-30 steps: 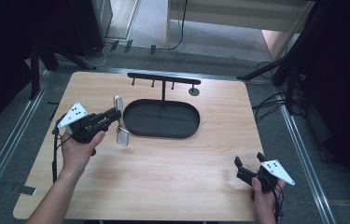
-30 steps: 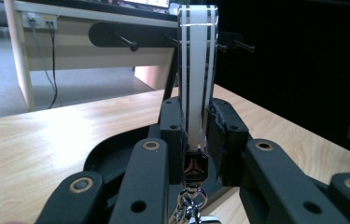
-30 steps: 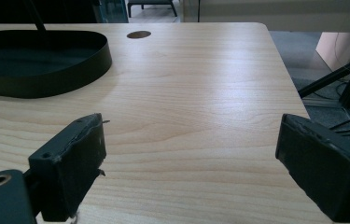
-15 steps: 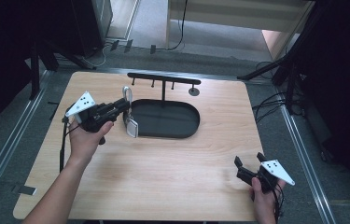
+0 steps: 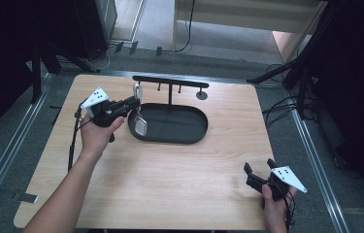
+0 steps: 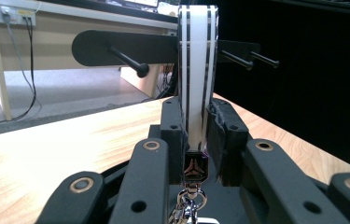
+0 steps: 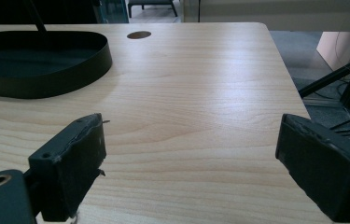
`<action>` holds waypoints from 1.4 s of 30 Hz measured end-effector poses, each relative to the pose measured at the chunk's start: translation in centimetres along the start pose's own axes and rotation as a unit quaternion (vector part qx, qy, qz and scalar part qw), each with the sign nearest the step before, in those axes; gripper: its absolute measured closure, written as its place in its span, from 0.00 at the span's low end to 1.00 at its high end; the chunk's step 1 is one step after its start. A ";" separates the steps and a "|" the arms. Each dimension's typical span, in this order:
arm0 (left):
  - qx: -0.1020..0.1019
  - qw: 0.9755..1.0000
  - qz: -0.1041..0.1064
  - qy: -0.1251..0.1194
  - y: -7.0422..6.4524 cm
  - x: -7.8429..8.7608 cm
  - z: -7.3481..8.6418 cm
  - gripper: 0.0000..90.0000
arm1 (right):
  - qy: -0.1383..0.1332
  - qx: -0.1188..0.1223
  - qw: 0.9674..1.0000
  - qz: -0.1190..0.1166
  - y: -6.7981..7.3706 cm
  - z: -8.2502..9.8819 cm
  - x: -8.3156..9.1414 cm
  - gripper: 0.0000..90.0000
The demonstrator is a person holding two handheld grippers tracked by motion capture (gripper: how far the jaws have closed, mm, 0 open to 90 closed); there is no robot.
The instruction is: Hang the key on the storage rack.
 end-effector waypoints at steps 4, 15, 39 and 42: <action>0.005 1.000 -0.002 0.007 0.5 -0.6 0.0 0.86 | 0.000 0.000 1.000 0.000 0.0 0.0 0.0 0.09; 0.030 0.999 -0.008 0.008 1.7 -1.2 0.3 0.86 | 0.000 -0.002 1.000 0.000 0.0 0.0 0.0 0.09; 0.092 0.996 -0.012 -0.014 3.6 -2.0 0.8 0.85 | 0.000 -0.005 1.000 0.000 -0.1 0.0 0.0 0.09; 0.099 0.995 -0.017 -0.014 3.7 -2.0 0.8 0.85 | 0.000 -0.004 1.000 0.000 -0.1 0.0 0.0 0.09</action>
Point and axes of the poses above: each handheld gripper's, and its own axes: x roughly backward along the jaws, z roughly out of its underside, y roughly to its left, the point moved 5 cm from there along -x, roughly forward along the jaws, and after that the axes turned 2 degrees about z, right-handed, at the moved point
